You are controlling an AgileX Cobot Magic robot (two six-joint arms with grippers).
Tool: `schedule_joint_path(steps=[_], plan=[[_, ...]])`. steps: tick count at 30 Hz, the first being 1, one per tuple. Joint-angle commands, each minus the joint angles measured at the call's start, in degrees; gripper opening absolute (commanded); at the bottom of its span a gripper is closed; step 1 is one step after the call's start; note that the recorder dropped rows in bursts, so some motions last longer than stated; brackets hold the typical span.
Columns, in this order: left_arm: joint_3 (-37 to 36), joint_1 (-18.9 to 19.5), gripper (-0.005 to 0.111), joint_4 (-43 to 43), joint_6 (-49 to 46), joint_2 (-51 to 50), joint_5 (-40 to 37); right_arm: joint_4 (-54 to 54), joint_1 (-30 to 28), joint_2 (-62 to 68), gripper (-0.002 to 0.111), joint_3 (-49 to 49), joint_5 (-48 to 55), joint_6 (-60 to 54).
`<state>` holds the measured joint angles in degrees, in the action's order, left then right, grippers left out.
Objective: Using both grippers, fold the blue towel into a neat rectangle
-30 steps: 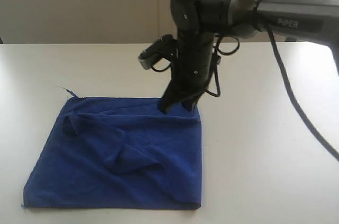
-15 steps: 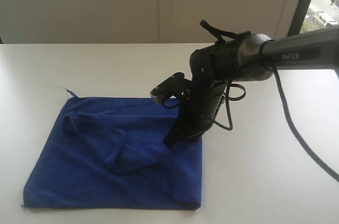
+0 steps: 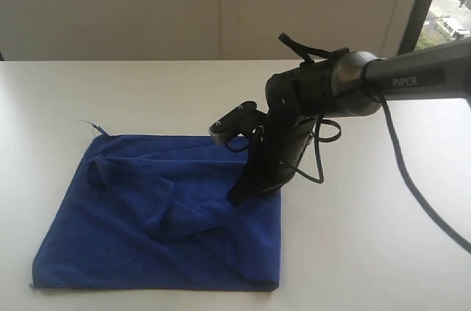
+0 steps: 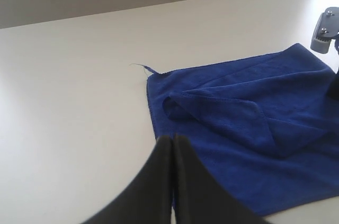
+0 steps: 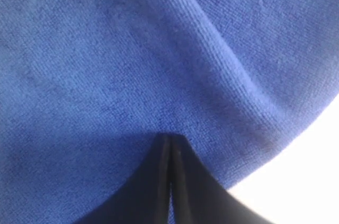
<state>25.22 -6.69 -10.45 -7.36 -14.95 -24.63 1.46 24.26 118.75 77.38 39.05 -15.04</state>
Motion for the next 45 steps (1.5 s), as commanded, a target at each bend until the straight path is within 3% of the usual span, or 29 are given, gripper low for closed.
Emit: schedule_joint_path(steps=[1, 15, 34, 45], plan=[[-0.2, -0.4, 0.0, -0.8, -0.1, 0.3, 0.4, -1.9, -0.3, 1.6, 0.0, -3.8, -2.1, 0.8], [-0.2, -0.4, 0.0, -0.8, -0.1, 0.3, 0.4, -19.7, -3.1, 1.4, 0.0, -9.7, 4.1, 10.3], [-0.1, -0.4, 0.0, -1.5, -0.1, 0.3, -0.5, -22.9, -9.4, -1.0, 0.0, -13.5, 7.8, 11.9], [4.5, -0.4, 0.0, -2.8, -0.6, -2.7, -6.6, -25.9, -12.3, -1.3, 0.0, -13.5, 7.3, 11.9]])
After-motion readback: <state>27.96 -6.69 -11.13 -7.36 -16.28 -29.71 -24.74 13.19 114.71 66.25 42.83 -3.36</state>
